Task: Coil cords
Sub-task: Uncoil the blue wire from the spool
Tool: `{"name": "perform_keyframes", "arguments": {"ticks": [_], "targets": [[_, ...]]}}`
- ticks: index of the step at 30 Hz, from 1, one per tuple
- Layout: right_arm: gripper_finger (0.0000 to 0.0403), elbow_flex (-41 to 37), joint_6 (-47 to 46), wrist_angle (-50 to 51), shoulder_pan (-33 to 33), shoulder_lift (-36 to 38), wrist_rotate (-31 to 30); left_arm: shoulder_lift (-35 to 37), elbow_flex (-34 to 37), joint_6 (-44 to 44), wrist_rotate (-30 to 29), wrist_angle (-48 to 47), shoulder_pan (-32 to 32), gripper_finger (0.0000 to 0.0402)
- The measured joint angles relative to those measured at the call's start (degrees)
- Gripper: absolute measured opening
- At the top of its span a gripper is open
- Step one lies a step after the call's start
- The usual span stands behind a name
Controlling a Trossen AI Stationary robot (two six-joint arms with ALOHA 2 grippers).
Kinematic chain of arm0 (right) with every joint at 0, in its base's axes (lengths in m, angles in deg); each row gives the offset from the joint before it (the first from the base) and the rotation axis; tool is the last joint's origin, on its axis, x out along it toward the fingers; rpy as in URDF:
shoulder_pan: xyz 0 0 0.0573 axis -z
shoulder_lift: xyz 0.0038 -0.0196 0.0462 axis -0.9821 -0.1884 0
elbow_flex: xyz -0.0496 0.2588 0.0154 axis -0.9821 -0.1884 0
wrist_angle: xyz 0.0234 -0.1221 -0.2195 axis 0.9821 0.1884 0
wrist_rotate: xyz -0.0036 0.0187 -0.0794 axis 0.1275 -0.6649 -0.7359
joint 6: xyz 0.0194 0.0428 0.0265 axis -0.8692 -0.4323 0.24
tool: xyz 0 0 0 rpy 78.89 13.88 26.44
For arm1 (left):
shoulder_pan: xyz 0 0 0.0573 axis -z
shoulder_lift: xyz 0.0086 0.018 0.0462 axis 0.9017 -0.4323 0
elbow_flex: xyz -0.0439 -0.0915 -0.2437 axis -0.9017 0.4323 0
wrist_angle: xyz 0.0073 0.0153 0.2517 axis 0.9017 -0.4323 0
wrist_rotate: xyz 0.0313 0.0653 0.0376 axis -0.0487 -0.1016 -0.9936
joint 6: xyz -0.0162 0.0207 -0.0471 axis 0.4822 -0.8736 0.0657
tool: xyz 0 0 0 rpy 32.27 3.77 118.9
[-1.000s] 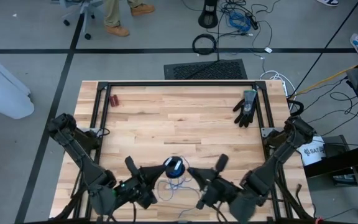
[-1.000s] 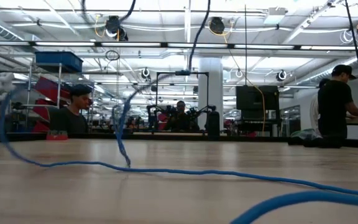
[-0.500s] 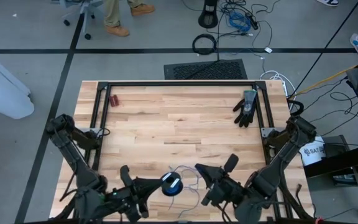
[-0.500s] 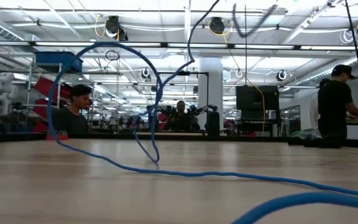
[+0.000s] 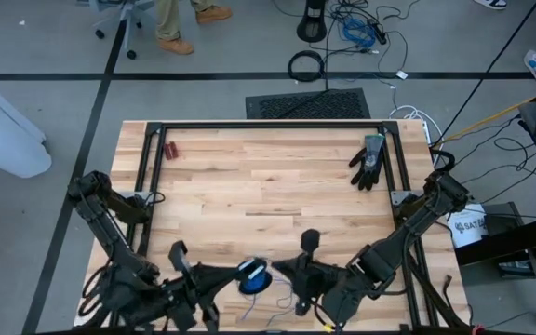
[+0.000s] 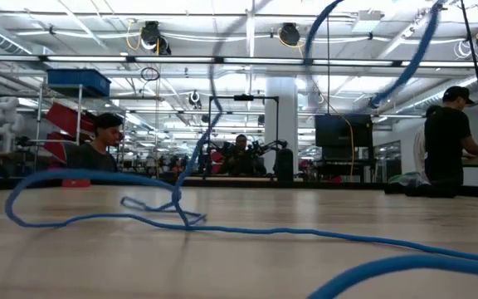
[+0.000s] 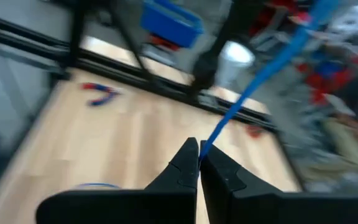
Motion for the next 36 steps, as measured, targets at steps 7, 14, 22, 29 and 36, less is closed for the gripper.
{"name": "perform_keyframes", "arguments": {"ticks": [7,14,22,29,36], "targets": [[0.0000,0.0,3.0,-3.7,-1.3,0.0,4.7,0.0,0.0,0.1,-4.0,0.0,-3.5,0.0000],[0.0000,0.0,7.3,-7.8,-3.7,0.0,5.9,0.0,0.0,2.9,-6.3,-2.6,-5.7,0.0000],[0.0000,0.0,11.7,-12.3,-6.1,0.0,6.1,-0.1,0.0,4.4,-7.9,-5.7,-7.1,0.0000],[0.0000,0.0,17.5,-19.6,-8.1,0.0,8.8,-0.1,0.0,8.3,-9.3,-14.1,-9.2,0.0000],[0.0000,0.0,23.3,-20.9,-11.2,1.2,-4.5,-0.1,0.0,9.1,-9.4,-19.2,-8.0,0.0000]]}}
